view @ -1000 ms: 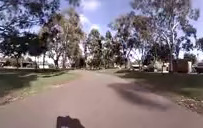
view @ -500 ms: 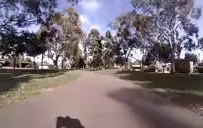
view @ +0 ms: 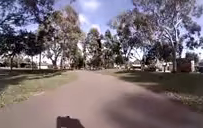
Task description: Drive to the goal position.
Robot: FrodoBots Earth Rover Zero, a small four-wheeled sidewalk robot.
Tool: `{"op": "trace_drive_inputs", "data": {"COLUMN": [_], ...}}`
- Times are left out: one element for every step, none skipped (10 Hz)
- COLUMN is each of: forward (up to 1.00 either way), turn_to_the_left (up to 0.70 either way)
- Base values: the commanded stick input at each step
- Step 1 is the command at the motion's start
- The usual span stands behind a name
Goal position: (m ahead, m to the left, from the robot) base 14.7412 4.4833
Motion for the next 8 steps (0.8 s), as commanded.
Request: {"op": "trace_drive_inputs", "data": {"forward": [1.00,1.00,1.00,1.00,1.00,1.00,1.00,1.00], "turn_to_the_left": [0.00,0.00,0.00,0.00,0.00,0.00,0.01,0.02]}}
